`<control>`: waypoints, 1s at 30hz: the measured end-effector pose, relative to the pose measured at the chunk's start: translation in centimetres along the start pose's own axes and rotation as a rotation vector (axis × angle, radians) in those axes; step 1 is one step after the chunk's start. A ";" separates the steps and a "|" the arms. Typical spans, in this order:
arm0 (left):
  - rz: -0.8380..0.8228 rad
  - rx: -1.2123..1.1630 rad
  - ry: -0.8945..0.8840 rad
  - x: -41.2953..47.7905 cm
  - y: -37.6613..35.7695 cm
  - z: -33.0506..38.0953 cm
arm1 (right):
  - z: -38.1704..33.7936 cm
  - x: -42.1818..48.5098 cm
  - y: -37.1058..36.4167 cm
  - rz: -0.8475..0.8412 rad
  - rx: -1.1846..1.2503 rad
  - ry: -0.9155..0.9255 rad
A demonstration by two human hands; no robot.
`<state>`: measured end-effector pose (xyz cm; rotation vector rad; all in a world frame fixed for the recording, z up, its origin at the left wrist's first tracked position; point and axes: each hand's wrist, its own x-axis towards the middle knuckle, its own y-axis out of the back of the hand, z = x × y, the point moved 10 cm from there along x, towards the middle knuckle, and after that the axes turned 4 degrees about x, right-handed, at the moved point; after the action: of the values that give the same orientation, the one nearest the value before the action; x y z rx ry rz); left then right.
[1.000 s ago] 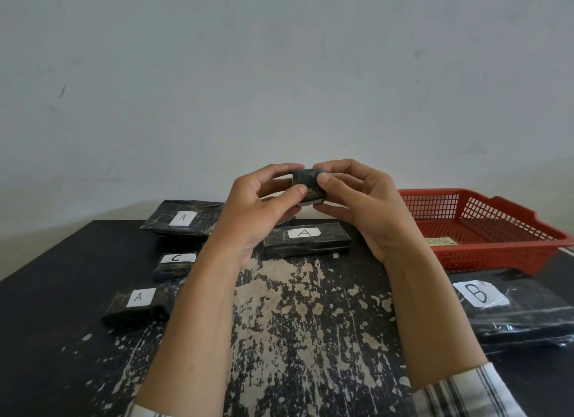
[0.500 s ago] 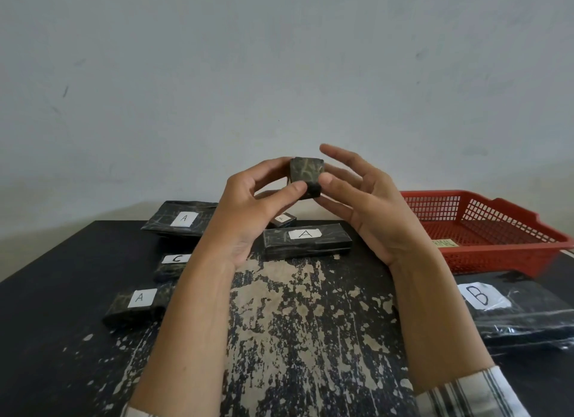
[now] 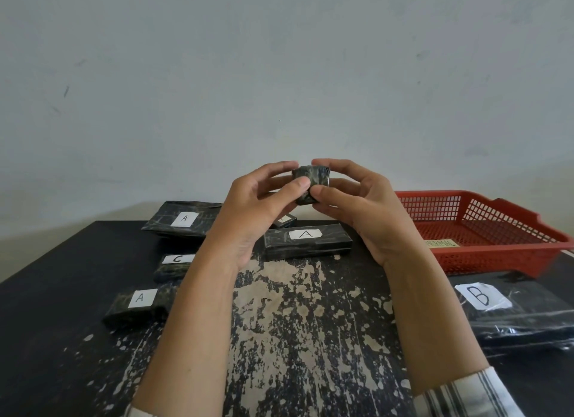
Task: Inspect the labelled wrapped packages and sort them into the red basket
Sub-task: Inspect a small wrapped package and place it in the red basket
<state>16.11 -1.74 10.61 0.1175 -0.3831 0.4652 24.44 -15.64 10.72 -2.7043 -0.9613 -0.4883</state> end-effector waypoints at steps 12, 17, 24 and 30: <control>0.058 0.007 0.014 0.1 0.2 -0.2 | 0.1 0.0 0.3 0.049 0.001 -0.016; -0.024 0.021 0.045 0.0 -0.3 -0.6 | -0.2 0.0 0.5 0.079 0.000 -0.001; 0.053 0.064 0.022 0.1 0.2 -0.6 | -0.2 0.0 0.3 0.033 0.002 0.002; 0.021 0.154 -0.061 -0.1 0.1 0.3 | -0.1 0.2 0.0 -0.048 -0.025 0.023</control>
<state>15.94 -1.78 10.88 0.2777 -0.4084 0.5127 24.53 -15.59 10.87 -2.6973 -1.0230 -0.5430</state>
